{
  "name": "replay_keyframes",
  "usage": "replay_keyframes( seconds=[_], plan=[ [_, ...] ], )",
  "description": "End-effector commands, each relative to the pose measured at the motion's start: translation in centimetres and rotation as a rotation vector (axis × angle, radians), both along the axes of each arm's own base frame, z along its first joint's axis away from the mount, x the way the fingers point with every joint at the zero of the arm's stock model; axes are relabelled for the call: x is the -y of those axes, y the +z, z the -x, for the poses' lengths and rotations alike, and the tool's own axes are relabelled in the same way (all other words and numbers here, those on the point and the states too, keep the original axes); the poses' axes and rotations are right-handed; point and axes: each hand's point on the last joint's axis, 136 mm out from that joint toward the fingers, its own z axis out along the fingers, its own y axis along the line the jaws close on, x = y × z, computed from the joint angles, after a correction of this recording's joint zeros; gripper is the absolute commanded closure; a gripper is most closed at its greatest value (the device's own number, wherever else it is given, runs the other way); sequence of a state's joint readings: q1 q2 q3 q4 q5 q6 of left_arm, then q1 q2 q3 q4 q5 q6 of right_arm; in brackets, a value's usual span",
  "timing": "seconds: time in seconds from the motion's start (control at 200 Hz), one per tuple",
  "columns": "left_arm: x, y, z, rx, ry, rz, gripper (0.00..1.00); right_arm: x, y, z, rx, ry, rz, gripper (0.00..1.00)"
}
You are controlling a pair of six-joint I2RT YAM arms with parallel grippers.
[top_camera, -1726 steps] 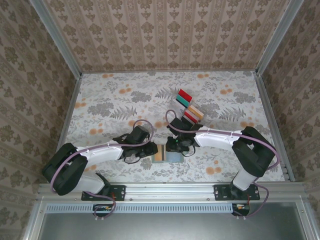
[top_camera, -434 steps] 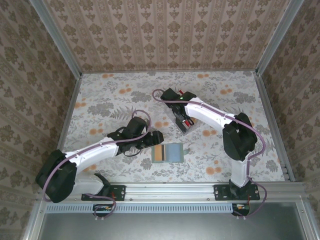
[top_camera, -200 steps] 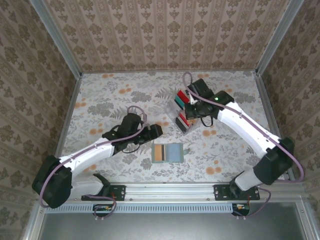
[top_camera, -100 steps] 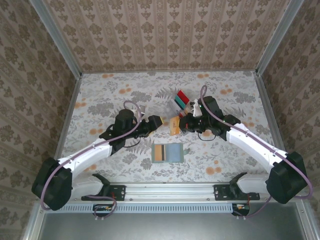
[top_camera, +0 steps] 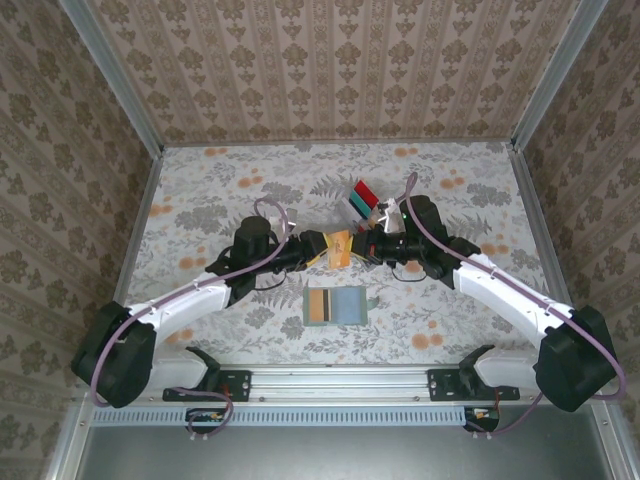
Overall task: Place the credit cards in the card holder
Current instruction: Insert the credit card into the card slot.
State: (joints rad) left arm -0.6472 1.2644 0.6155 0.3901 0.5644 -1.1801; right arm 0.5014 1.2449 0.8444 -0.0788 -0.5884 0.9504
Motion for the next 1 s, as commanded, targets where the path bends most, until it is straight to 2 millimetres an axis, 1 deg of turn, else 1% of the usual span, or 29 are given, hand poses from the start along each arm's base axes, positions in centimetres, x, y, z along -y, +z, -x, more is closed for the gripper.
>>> replay_keyframes(
  seconds=[0.0, 0.15, 0.325, 0.385, 0.485, 0.57, 0.665, 0.725, 0.81, 0.895, 0.995],
  plan=[
    [0.6, 1.2, 0.3, 0.025, -0.033, 0.046, 0.56, -0.4, 1.0, 0.3, 0.012, 0.019, -0.056, 0.92],
    [0.7, 1.5, 0.4, 0.032, -0.044, 0.056, 0.63, -0.7, 0.8, 0.1, 0.005, 0.021, -0.077, 0.92],
    [0.7, 1.4, 0.6, 0.027, -0.055, 0.057, 0.74, -0.8, 0.2, -0.2, -0.008, 0.016, -0.071, 0.92],
    [0.6, 1.3, 0.6, 0.027, -0.049, 0.055, 0.78, -0.7, -0.3, -0.3, -0.018, 0.010, -0.051, 0.91],
    [0.4, 1.2, 0.7, 0.024, -0.044, 0.050, 0.89, -0.5, -1.2, -0.4, -0.037, 0.003, -0.024, 0.89],
    [0.2, 1.0, 0.9, 0.024, -0.042, 0.040, 0.90, -0.3, -2.0, -0.4, -0.055, -0.007, 0.003, 0.87],
    [-0.2, 0.5, 1.2, 0.022, -0.039, 0.010, 0.97, 0.1, -2.9, -0.4, -0.067, -0.019, 0.043, 0.85],
    [-0.6, -0.2, 1.4, 0.017, -0.030, -0.025, 0.98, 0.3, -3.6, -0.1, -0.074, -0.022, 0.078, 0.80],
    [-1.7, -1.9, 1.7, 0.004, -0.005, -0.102, 1.00, 0.9, -5.1, 0.5, -0.088, -0.027, 0.169, 0.73],
    [-3.0, -4.0, 2.4, -0.019, 0.017, -0.190, 1.00, 1.5, -7.1, 1.4, -0.120, -0.022, 0.269, 0.71],
    [-4.0, -6.0, 3.1, -0.051, 0.037, -0.225, 1.00, 1.4, -9.6, 2.5, -0.159, -0.009, 0.350, 0.71]
  ],
)
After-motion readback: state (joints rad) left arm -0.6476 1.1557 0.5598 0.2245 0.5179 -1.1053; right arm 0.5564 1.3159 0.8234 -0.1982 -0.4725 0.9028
